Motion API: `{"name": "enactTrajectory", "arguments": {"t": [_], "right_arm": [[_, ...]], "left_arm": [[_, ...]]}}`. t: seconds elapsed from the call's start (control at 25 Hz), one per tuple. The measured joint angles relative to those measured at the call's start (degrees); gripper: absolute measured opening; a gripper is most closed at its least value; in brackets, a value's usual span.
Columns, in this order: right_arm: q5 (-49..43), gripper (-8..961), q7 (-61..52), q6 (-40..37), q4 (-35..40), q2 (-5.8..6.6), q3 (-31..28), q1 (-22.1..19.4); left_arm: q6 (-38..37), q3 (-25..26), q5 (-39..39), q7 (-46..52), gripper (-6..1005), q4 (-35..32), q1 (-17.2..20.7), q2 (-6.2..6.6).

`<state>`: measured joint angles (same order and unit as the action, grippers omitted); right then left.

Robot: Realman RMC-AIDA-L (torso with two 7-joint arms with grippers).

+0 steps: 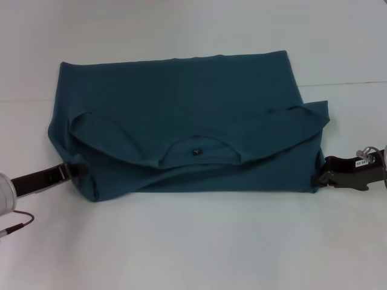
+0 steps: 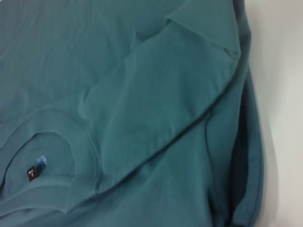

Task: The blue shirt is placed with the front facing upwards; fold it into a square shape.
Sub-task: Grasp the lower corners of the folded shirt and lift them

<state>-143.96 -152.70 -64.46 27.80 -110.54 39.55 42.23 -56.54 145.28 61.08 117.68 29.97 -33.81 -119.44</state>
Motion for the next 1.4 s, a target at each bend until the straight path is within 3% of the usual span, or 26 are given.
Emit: {"name": "enactTrajectory", "arguments": {"t": [0.68,1.4], "right_arm": [[2.26,50,1.53,-2.67,3.17,0.65,-1.02,-3.17],[3.82,46,5.87,-4.84,4.97,-0.6,-1.05,-5.23]], "left_arm": [[0.28,0.2,0.01,0.0,43,0.24,0.23,0.09],[-3.02,0.37,3.06,-2.3,43,1.31,2.21,0.01]]}}
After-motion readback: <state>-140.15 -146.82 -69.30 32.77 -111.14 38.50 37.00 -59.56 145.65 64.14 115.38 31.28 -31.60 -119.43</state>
